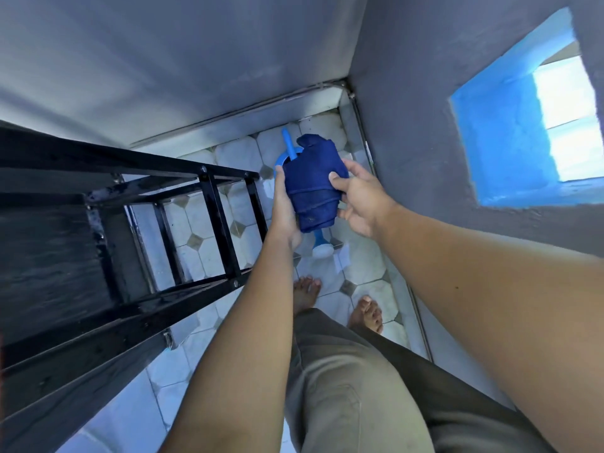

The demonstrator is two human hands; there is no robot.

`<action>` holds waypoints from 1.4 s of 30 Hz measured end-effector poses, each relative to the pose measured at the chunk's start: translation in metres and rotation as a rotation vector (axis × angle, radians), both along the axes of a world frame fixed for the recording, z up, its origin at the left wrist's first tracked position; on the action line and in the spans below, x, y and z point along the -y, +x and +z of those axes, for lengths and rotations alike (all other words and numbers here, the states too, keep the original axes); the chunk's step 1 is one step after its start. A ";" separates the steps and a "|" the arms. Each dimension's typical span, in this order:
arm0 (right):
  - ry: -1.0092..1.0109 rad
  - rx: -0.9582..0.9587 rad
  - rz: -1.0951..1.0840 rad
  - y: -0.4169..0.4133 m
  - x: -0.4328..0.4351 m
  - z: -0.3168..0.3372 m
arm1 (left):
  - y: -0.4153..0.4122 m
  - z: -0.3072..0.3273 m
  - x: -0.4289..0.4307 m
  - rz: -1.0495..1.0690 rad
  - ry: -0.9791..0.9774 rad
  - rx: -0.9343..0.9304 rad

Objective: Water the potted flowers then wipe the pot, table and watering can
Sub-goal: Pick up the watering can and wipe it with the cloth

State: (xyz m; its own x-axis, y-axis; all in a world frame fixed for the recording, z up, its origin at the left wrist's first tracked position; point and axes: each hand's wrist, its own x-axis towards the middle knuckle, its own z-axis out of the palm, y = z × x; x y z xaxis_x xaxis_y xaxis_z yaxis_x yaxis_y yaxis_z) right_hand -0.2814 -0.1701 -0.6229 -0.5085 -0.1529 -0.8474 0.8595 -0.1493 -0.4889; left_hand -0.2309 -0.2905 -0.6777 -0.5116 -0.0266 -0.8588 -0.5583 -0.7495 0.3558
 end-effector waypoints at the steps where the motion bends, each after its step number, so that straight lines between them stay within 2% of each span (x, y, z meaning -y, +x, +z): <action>1: -0.022 -0.003 0.050 -0.003 0.002 0.002 | 0.003 0.001 0.004 0.025 0.036 -0.035; 4: 0.098 -0.075 0.211 -0.012 0.007 0.007 | 0.004 0.014 0.012 0.078 0.093 -0.076; 7: 0.308 -0.195 0.376 -0.017 0.011 0.007 | 0.000 0.009 0.014 0.045 -0.182 -0.082; 10: 0.261 -0.122 0.295 -0.016 0.011 0.008 | -0.002 0.008 0.015 0.091 -0.308 -0.069; 14: 0.130 0.026 0.186 -0.010 0.011 0.008 | 0.001 0.003 0.022 0.240 -0.155 -0.096; 19: 0.081 -0.013 0.447 -0.006 0.014 0.018 | 0.021 0.006 0.020 0.343 -0.006 -0.028; 21: 0.063 -0.074 0.517 -0.003 0.016 0.023 | 0.023 0.014 0.017 0.301 -0.008 0.040; 25: 0.259 -0.336 0.687 -0.003 0.016 0.026 | 0.022 0.021 0.008 -0.113 -0.198 0.186; 26: 0.298 -0.412 0.737 -0.004 0.016 0.026 | 0.022 0.019 0.008 -0.103 -0.191 0.189; 29: 0.340 -0.532 0.794 -0.009 0.014 0.025 | 0.020 0.014 0.014 0.140 0.056 0.095; 31: 0.361 -0.573 0.821 -0.011 0.012 0.026 | 0.018 0.014 0.014 0.130 0.119 0.067; 36: 0.495 -0.735 0.755 -0.005 0.013 0.024 | 0.018 0.011 0.006 0.079 0.071 0.142; 39: 0.558 -0.698 0.671 -0.003 0.012 0.023 | 0.019 0.010 0.009 -0.012 -0.024 0.170; 42: 0.651 -0.639 0.622 -0.004 0.005 0.022 | 0.017 0.007 0.011 -0.058 -0.199 0.201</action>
